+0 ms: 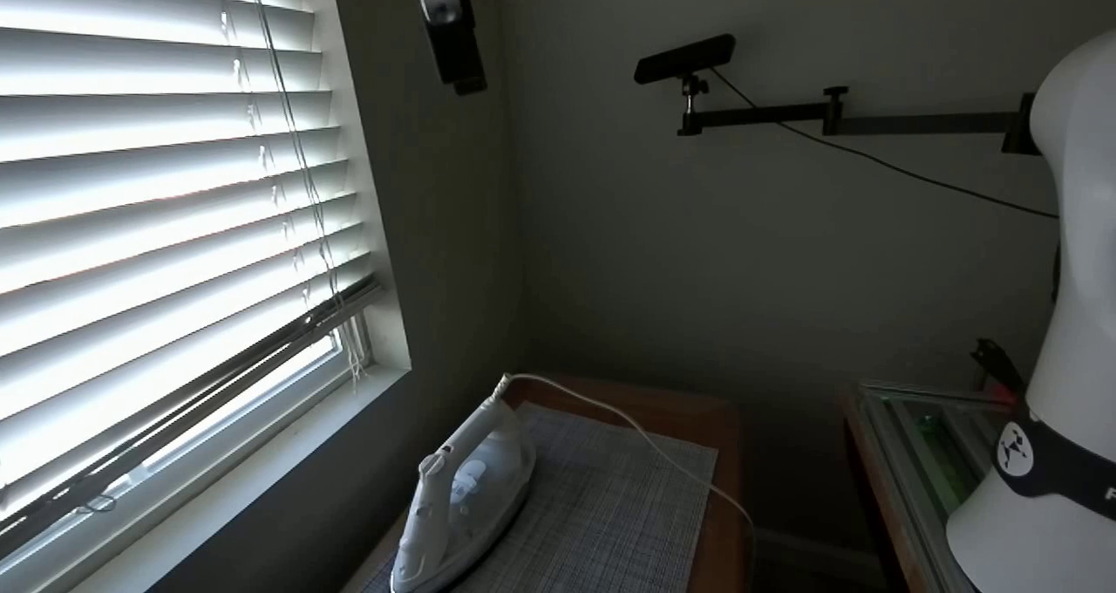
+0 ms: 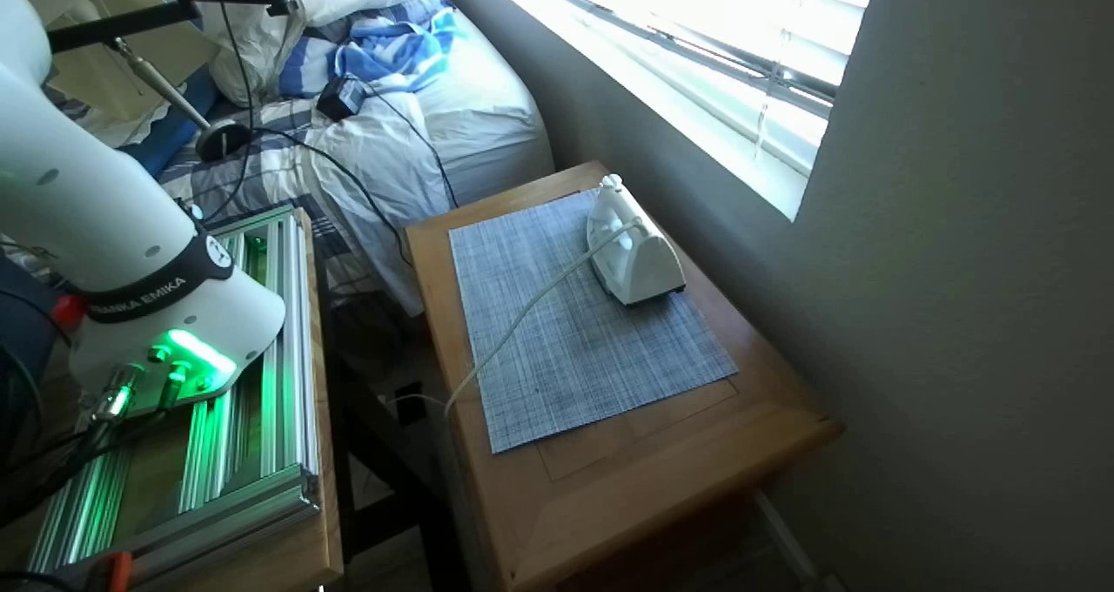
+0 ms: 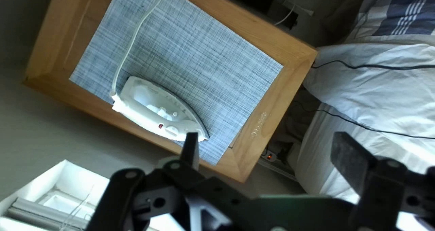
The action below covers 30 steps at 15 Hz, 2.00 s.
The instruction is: Remove the iron from the mat and put it on the right side of the table
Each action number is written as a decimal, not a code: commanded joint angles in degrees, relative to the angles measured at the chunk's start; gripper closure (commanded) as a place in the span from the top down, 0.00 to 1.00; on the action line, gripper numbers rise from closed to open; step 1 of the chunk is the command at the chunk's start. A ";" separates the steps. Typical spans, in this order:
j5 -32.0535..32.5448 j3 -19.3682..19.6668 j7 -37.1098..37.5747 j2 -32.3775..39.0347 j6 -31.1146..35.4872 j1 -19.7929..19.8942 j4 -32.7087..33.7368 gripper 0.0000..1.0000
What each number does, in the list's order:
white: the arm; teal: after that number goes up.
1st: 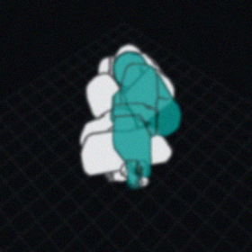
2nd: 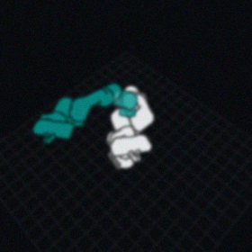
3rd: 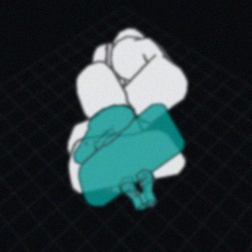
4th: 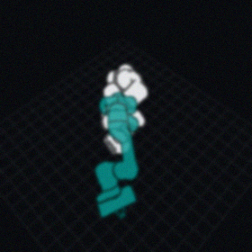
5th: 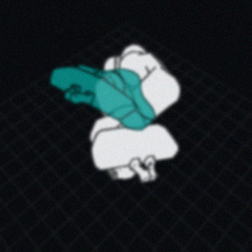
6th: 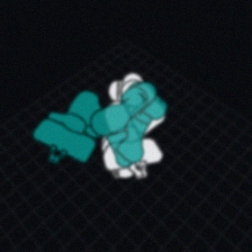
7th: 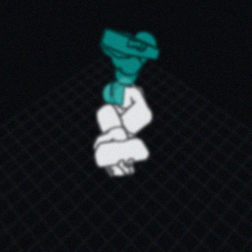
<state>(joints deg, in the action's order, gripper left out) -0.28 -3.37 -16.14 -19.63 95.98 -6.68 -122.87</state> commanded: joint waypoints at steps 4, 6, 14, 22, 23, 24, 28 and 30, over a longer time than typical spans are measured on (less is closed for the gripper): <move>-3.13 14.71 -29.42 -4.22 8.35 -0.63 -10.08 1.00; -4.88 16.49 -37.71 -3.00 6.66 1.26 -12.06 1.00; -3.92 14.02 -36.29 -2.03 6.15 3.50 -11.11 1.00; 5.32 13.42 -51.30 2.94 31.78 4.08 -22.82 1.00; 3.06 14.29 -52.68 4.17 35.59 4.04 -24.35 1.00; 0.66 15.00 -54.34 5.56 38.94 3.98 -25.56 1.00; -6.44 14.70 -57.69 7.42 39.55 4.73 -26.70 1.00; -8.22 15.09 -59.30 8.81 40.34 4.94 -26.91 1.00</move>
<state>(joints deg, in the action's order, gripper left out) -8.08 13.54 -75.18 -10.83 136.50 -3.49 -149.83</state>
